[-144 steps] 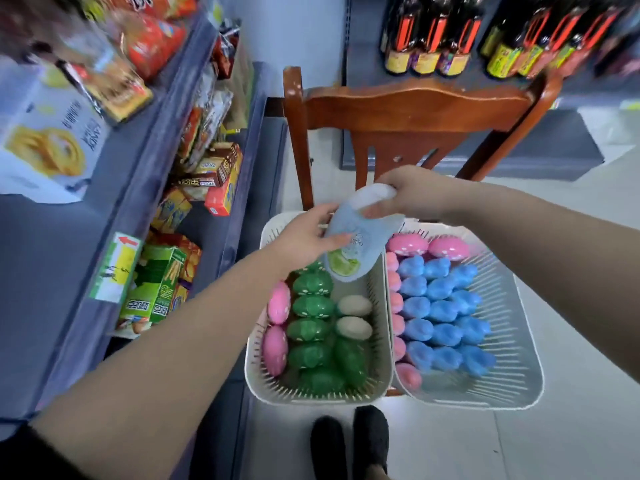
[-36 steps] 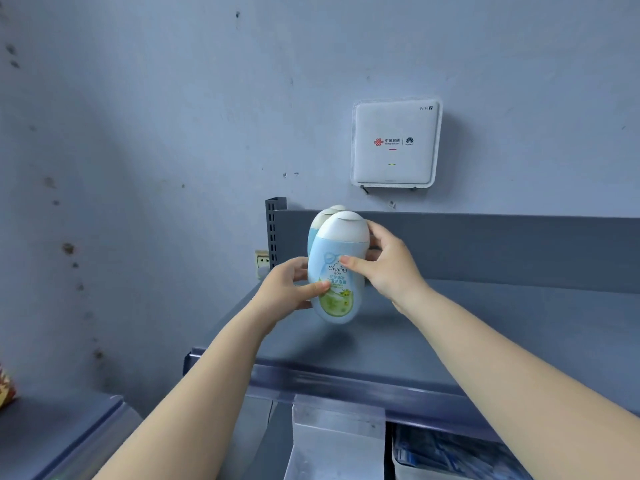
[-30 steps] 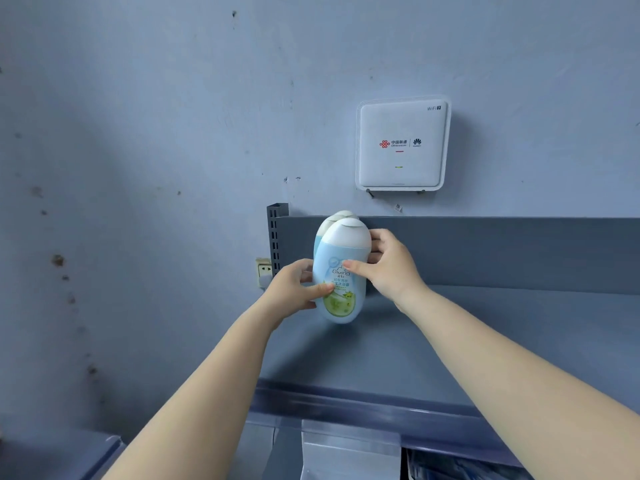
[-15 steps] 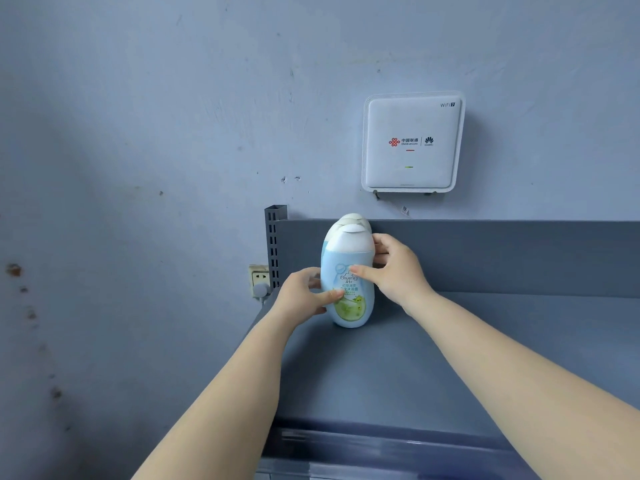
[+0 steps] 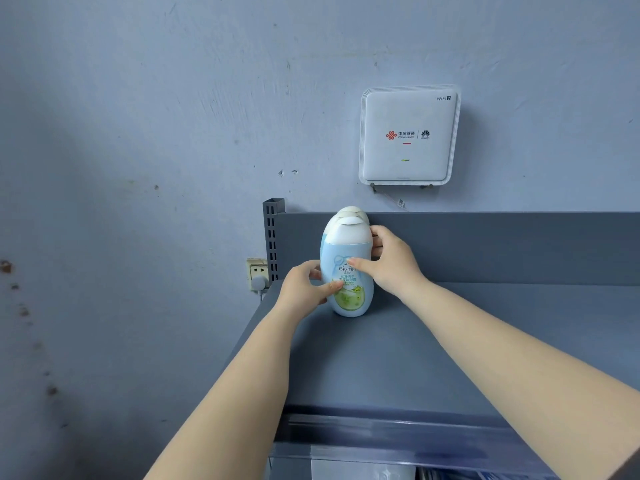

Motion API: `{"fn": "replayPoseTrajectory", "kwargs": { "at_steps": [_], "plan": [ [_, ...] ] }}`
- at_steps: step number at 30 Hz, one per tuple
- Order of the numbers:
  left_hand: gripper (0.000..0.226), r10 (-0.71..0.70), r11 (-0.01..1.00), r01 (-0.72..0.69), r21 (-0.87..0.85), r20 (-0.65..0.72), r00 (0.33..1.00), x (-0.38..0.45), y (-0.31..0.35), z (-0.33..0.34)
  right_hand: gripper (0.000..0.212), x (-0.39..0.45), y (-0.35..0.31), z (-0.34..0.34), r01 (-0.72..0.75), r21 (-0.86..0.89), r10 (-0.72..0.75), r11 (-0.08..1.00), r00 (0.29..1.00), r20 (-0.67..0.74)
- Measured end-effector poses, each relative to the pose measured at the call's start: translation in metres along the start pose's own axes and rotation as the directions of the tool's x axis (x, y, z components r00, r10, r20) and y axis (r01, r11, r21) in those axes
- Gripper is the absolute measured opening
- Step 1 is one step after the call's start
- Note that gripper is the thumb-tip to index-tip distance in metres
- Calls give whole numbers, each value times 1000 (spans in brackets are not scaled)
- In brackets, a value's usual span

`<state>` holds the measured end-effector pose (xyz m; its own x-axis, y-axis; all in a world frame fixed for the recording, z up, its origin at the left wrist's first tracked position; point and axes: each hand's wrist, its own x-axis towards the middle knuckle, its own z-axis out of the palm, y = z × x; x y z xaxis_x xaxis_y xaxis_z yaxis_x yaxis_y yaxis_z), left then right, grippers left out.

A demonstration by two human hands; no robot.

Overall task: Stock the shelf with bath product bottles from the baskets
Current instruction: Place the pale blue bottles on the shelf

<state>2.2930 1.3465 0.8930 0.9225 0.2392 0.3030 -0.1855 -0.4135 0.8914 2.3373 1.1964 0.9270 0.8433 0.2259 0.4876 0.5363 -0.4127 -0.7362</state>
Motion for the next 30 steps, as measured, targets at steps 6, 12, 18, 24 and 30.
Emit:
{"fn": "replayPoseTrajectory", "kwargs": {
  "at_steps": [6, 12, 18, 24, 30],
  "plan": [
    [37, 17, 1000, -16, 17, -17, 1000, -1, -1, -2, 60, 0, -10, -8, -5, -134, 10, 991, 999, 31],
    [59, 223, 967, -186, 172, -227, 948, -8, 13, -10, 57, -34, -13, -39, 64, -238, -88, 969, 992, -91],
    [38, 529, 765, -440, 470, -69, 846, -39, 64, 12, 32, -86, -9, -103, 175, -688, -190, 704, 980, 55],
    [29, 605, 561, -646, 519, 275, 747, -99, 91, 93, 29, -153, 14, -180, 101, -878, -172, 469, 985, 21],
    [17, 744, 242, -854, 460, 477, 468, -154, 123, 215, 28, -248, 59, -260, -79, -917, -51, 391, 993, -107]
  ]
}}
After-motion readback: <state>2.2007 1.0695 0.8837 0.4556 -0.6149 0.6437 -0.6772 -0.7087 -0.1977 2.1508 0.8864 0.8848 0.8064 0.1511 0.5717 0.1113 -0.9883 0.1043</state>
